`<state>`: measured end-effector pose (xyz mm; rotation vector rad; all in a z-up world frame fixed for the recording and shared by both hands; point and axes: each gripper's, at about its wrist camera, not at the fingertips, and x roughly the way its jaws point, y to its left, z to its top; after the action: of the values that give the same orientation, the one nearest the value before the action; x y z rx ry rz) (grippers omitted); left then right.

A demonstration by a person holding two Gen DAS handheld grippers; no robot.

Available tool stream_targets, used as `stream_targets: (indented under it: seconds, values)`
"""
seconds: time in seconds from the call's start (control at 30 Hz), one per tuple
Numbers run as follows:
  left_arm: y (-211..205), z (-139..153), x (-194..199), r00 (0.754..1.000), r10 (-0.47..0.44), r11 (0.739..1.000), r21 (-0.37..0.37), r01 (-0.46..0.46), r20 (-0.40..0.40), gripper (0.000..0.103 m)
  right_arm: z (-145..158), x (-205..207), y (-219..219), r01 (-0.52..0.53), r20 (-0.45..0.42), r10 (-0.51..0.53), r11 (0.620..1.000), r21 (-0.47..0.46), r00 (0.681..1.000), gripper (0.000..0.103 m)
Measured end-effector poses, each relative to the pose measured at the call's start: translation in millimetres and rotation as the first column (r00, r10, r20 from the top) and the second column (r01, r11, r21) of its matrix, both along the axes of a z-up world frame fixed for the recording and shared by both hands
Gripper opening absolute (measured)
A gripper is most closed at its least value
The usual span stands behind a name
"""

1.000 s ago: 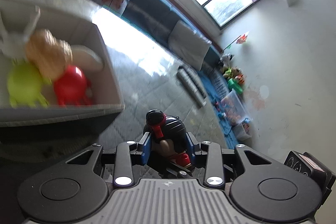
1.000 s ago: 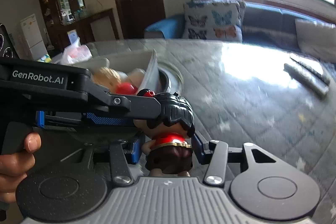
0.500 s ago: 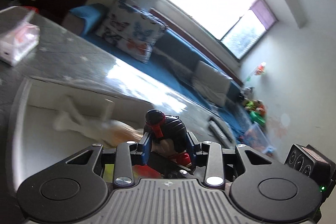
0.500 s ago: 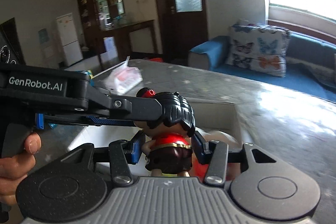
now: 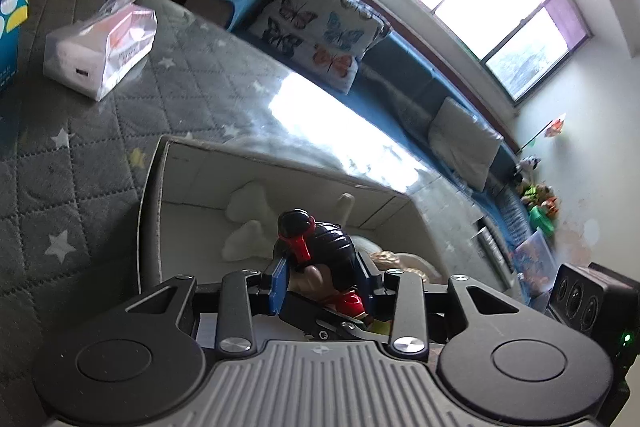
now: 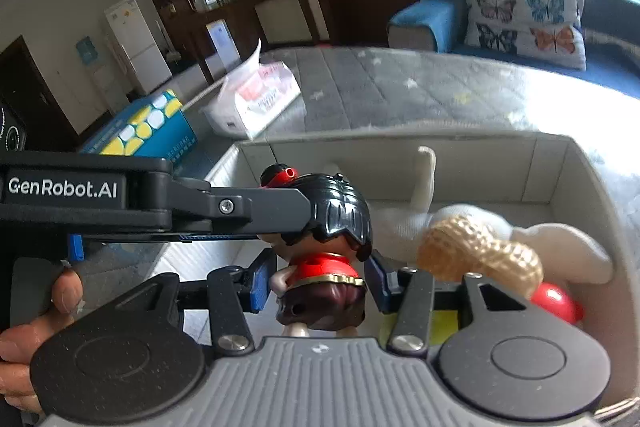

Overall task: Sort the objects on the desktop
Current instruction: 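Carry the doll into the box with the left gripper, then open the left gripper to release the doll in the box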

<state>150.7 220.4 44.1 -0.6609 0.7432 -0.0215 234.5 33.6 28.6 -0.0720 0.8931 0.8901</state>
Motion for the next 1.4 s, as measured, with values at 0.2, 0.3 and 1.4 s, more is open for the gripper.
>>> stream_targets:
  seconds: [0.2,0.3,1.4]
  values:
    - [6.6,-9.5,11.6,1.000,-0.003,1.000,-0.005,0.003,-0.030,0.039,-15.2,0.2,7.5,0.008,-0.041,-0.009,1.000,-0.023,0.999,0.049]
    - [8.1,-10.7,14.8,0.999,-0.006,1.000,-0.008,0.005,-0.034,0.039,-15.9,-0.9,11.8,0.007,-0.041,-0.009,0.999,-0.041,0.999,0.049]
    - [-6.4,2.4,-5.3,1.000,0.008,0.996,0.088,-0.006,-0.020,0.037,6.2,-35.9,-25.2,-0.029,0.122,0.033,0.999,-0.038,0.992,0.069]
